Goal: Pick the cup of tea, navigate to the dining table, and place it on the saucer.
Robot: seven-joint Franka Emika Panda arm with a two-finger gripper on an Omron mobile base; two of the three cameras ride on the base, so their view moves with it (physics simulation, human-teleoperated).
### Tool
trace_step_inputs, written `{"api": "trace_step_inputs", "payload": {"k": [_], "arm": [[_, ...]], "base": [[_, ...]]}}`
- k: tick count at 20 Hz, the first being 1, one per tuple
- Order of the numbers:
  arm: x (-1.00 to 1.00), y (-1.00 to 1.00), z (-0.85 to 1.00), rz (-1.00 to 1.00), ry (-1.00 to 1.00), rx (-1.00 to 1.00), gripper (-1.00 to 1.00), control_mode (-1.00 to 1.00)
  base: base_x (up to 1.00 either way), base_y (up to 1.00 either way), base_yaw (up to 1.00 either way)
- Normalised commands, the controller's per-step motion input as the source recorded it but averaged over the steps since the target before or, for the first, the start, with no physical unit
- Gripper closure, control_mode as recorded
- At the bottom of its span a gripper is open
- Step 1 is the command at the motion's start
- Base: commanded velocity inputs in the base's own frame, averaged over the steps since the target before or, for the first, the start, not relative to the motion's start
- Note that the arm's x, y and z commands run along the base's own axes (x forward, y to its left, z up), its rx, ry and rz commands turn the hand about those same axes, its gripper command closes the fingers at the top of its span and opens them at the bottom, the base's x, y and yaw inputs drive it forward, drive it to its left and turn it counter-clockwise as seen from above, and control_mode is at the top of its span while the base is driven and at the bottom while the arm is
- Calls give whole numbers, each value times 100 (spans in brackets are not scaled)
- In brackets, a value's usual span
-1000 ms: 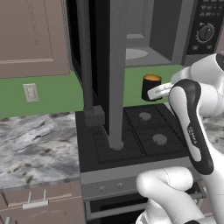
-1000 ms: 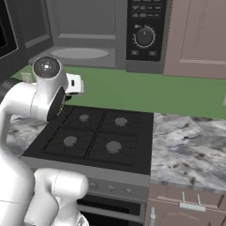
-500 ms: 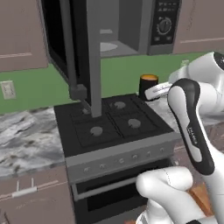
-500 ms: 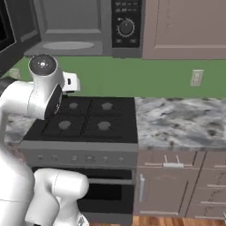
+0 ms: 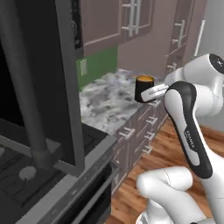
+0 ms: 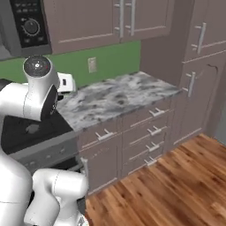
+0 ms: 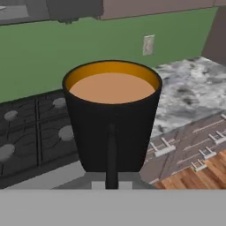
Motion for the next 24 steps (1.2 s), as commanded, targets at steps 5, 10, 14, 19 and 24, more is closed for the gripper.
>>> {"api": "trace_step_inputs", "payload": {"k": [5,10,14,19,24], "arm": [[0,0,0,0,0,0,100,100],[0,0,0,0,0,0,100,100],[0,0,0,0,0,0,100,100],[0,0,0,0,0,0,100,100],[0,0,0,0,0,0,100,100]], "base": [[0,22,-99],[0,22,-99],[0,21,-99],[0,21,-99],[0,18,-100]]}}
